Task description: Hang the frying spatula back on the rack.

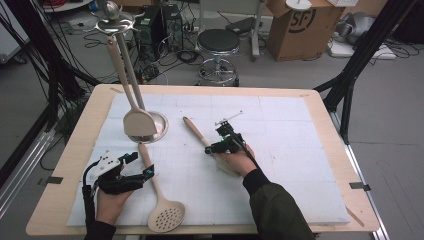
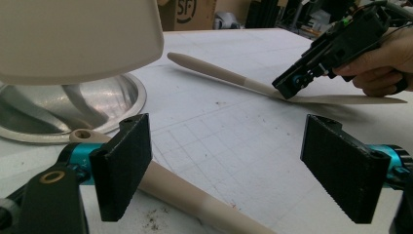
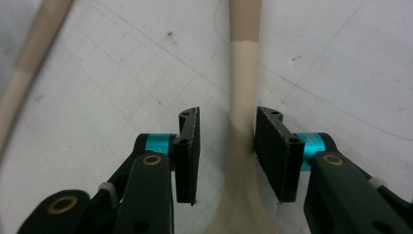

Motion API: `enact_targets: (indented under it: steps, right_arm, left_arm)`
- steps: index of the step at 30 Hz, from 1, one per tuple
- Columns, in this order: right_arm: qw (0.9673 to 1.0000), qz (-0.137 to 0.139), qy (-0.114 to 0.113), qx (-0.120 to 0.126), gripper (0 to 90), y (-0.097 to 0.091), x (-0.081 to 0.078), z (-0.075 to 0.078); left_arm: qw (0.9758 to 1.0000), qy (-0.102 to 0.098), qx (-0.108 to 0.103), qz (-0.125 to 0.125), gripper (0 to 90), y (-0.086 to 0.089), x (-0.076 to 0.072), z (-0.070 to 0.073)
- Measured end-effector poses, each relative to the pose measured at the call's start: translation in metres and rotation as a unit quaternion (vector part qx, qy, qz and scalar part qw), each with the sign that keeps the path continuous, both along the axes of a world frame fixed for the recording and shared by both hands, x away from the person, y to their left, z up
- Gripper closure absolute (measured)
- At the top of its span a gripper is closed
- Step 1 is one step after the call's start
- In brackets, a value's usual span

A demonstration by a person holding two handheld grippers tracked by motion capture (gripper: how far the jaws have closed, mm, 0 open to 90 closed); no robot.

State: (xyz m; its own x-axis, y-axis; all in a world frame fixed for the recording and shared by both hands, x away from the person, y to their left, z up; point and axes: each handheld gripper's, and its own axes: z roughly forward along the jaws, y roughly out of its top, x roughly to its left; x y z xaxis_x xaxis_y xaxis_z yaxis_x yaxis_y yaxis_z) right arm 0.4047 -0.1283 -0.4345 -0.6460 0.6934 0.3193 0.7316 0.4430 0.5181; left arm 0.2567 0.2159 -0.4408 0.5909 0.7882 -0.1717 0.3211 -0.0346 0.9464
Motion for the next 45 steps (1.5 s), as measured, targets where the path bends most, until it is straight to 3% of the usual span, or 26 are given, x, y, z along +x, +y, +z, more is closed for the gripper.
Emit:
enact_targets:
  steps: [6,12,17,23,28,31,37,40,45]
  right_arm:
    - [0.9964,0.017,-0.049,-0.066,66.0,0.015,-0.006,0.002]
    - [0.9869,0.03,-0.091,-0.129,69.6,0.03,-0.014,0.003]
    - [0.9859,0.03,-0.095,-0.134,71.2,0.031,-0.014,0.003]
    - [0.9869,0.035,-0.092,-0.128,78.4,0.029,-0.013,0.003]
    - [0.9883,0.035,-0.094,-0.116,78.5,0.026,-0.012,0.003]
    - [0.9934,0.029,-0.084,-0.073,78.5,0.024,-0.01,0.006]
    - [0.993,0.031,-0.103,-0.048,78.5,0.028,-0.016,0.013]
    - [0.9937,0.027,-0.109,-0.005,78.5,0.026,-0.017,0.021]
    - [0.9912,0.016,-0.118,0.058,78.4,0.017,-0.016,0.032]
  left_arm:
    - [1.0,0.0,0.0,0.0,19.6,-0.001,0.0,0.0]
    - [1.0,0.0,0.004,-0.003,19.6,-0.003,0.0,0.0]
    - [1.0,0.001,0.005,-0.003,19.6,-0.003,0.0,0.0]
    - [1.0,0.0,0.007,-0.005,19.7,-0.004,0.001,-0.001]
    - [1.0,0.001,0.006,-0.003,19.7,-0.004,0.001,-0.001]
    - [1.0,-0.001,0.004,-0.004,19.7,-0.003,0.001,0.0]
    - [1.0,-0.001,0.004,-0.004,19.7,-0.002,0.001,0.0]
    - [1.0,-0.001,0.003,-0.004,19.8,-0.002,0.001,0.0]
    - [1.0,-0.002,0.003,-0.003,19.8,-0.002,0.001,0.0]
